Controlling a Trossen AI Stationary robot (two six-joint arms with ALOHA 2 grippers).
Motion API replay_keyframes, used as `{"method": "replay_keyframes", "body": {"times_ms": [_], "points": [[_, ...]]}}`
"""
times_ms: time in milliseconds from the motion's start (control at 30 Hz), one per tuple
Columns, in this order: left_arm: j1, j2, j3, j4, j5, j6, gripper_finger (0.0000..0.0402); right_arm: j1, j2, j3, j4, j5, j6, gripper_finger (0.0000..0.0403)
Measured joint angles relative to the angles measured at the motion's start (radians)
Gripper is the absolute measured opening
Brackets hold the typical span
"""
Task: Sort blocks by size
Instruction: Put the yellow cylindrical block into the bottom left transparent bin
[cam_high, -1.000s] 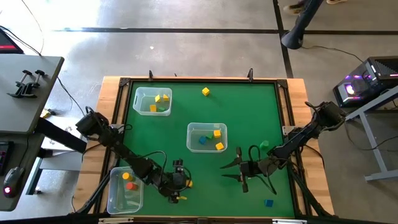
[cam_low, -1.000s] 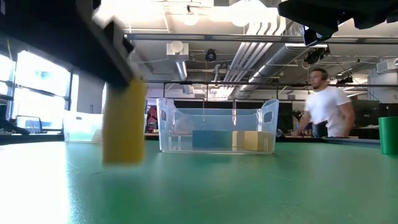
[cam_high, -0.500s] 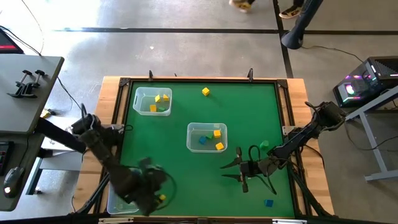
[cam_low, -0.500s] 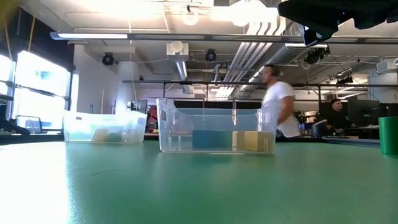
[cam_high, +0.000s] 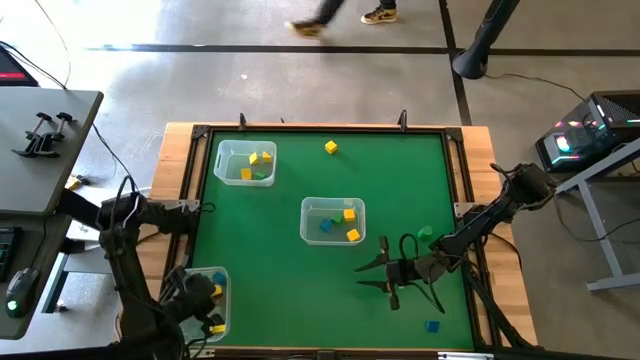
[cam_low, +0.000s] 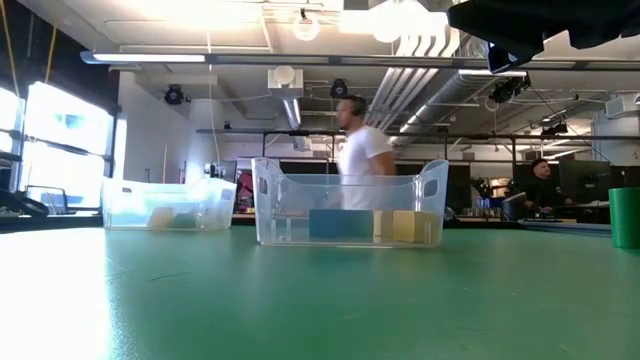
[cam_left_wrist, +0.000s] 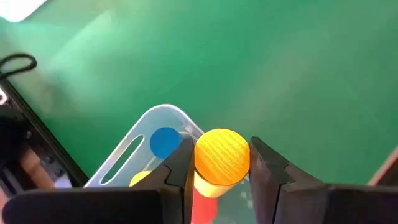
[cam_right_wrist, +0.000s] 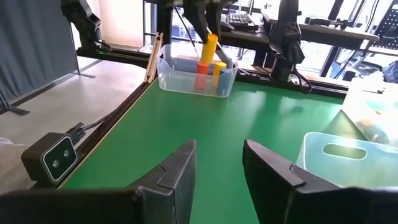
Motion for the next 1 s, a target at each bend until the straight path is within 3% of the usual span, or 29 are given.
{"method": "replay_keyframes", "body": {"times_ms": [500,767,1000], "points": [[-0.02,0.002,-0.232,0.243,-0.045,-0.056,0.0081,-0.009,0.0,0.0,0.001,-0.005,0.008,0.0126],[-0.02,0.002,-0.277,0.275,-0.038,-0.055,0.0095,-0.009,0.0,0.0,0.001,-0.005,0.01,0.0126],[-0.02,0.002,-0.281,0.277,-0.026,-0.072,0.0131,-0.009,0.0,0.0,0.001,-0.005,0.009,0.0126]]}}
